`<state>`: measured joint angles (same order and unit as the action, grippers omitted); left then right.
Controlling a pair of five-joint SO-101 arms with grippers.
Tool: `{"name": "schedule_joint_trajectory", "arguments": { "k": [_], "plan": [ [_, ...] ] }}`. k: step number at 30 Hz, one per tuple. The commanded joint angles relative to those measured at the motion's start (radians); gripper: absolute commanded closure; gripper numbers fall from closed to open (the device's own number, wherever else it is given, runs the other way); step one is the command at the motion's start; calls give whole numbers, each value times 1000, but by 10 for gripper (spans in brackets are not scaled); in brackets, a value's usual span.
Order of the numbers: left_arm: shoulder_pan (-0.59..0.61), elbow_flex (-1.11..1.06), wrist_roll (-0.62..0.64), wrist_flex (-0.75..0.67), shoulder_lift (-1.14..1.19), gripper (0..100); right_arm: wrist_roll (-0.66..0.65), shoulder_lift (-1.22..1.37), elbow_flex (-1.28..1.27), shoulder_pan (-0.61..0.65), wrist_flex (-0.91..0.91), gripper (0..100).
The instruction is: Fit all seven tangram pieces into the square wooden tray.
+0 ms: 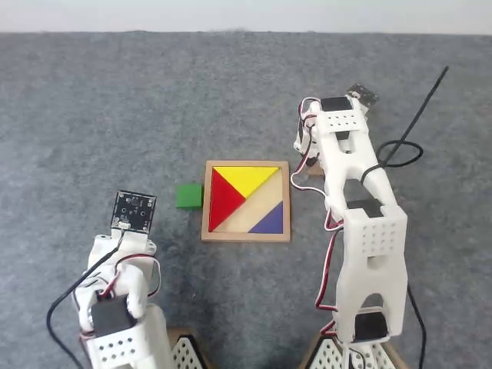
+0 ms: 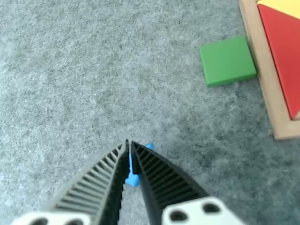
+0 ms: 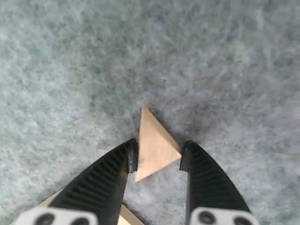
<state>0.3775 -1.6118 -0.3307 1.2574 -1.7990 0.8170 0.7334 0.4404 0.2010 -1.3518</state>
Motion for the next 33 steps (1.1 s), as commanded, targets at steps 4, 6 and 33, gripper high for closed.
{"name": "schedule_joint_trajectory", "arguments": {
  "k": [4,6,33],
  "plan": [
    [5,7,-11,5,-18,987,-106,-41,34,4,-51,868],
    [5,7,-11,5,-18,987,-160,-41,52,-13,-62,868],
    [5,7,-11,5,-18,987,-1278,-323,117,22,-444,868]
  ]
}}
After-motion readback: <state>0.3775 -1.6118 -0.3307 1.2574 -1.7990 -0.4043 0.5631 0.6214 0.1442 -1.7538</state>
